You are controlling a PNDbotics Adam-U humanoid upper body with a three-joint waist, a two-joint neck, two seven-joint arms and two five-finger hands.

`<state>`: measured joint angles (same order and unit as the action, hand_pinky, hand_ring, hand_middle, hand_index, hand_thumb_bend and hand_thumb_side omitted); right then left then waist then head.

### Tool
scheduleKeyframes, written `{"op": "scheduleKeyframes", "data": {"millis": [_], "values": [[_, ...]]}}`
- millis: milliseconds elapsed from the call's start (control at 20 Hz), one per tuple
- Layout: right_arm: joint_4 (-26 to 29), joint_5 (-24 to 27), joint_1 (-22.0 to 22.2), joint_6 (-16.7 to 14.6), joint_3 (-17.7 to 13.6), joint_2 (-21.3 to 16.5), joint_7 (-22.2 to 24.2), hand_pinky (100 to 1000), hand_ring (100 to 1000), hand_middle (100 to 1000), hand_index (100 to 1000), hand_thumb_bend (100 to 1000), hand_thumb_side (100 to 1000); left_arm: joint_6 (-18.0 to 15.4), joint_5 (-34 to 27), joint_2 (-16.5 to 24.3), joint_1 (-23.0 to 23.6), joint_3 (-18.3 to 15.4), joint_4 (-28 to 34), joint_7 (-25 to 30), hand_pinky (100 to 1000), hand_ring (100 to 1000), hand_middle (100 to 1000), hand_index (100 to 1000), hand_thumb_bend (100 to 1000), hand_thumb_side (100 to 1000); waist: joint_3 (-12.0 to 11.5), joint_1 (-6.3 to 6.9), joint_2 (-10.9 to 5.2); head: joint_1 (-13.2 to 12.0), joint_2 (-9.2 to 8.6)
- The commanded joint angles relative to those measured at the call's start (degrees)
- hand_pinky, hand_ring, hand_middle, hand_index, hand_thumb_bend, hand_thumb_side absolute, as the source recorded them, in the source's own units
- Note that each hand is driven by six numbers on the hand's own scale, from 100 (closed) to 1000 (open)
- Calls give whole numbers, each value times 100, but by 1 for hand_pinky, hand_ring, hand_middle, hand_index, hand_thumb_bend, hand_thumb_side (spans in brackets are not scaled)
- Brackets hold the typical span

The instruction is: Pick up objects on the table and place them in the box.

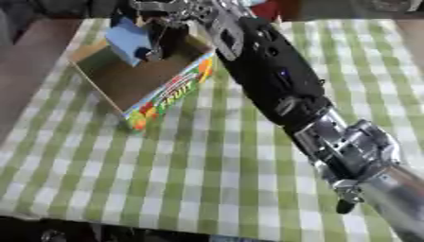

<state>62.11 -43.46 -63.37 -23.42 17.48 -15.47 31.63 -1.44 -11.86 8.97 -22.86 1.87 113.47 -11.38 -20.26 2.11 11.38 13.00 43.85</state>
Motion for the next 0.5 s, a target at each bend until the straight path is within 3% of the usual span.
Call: {"op": "scheduleKeyframes", "data": {"millis": [50,500], "values": [[-27,-348,-76,40,-30,50,-370,694,748,557,702,100,100,-8,-30,44,-111,9,112,24,659,636,605,833,162,711,-39,13,-88,28,27],[-677,-1080,60,133,-110,221,-670,701,759,607,743,100,100,-7,-50,8,-165,29,112,50,659,635,605,833,165,711,-178,45,-63,150,27]]}}
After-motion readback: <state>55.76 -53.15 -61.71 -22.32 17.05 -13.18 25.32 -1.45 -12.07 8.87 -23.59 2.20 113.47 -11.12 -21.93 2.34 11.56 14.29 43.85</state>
